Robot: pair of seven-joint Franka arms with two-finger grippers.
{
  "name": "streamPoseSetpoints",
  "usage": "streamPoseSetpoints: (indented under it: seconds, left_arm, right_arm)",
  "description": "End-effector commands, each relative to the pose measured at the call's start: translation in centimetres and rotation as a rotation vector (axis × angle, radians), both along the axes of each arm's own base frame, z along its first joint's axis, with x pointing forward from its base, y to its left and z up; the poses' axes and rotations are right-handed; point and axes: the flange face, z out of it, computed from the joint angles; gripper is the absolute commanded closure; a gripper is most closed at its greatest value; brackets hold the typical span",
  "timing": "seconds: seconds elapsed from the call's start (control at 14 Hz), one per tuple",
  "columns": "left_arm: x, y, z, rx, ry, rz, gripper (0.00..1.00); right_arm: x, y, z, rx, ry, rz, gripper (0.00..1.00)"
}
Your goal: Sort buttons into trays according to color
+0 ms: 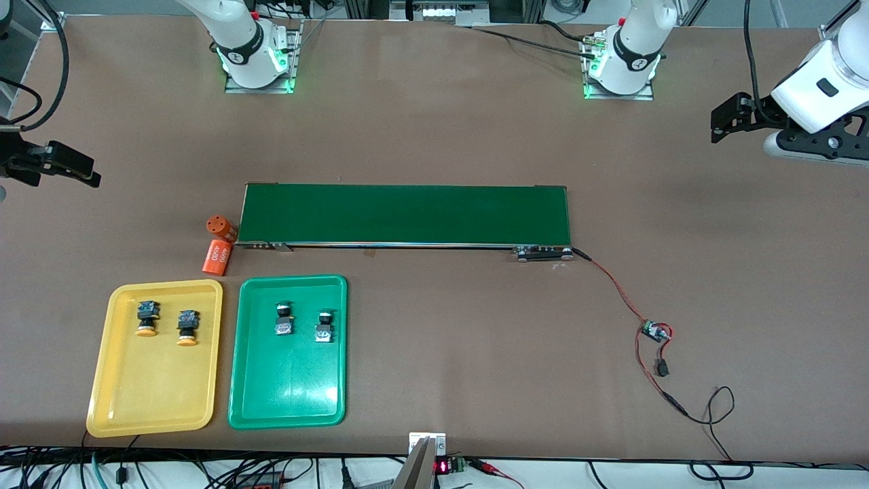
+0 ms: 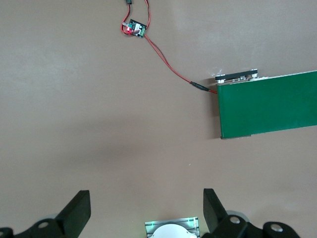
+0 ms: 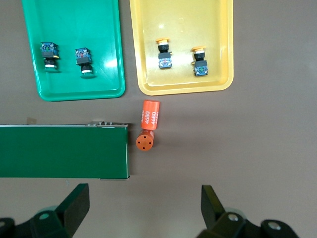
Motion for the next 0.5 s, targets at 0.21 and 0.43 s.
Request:
streamPoseSetpoints:
  seconds: [0.21, 0.43]
  left_arm:
    - [-0.1, 0.1, 0.7, -0.007, 0.004, -0.003, 0.00]
    - [-0.1, 0.1, 0.7, -0.007, 0.004, -0.003, 0.00]
  right_arm:
    - [-4.3, -1.2, 1.6, 0.029, -0.046, -0.015, 0.00]
    - [-4.4, -0.9, 1.5, 0.018, -0.031, -0.006, 0.00]
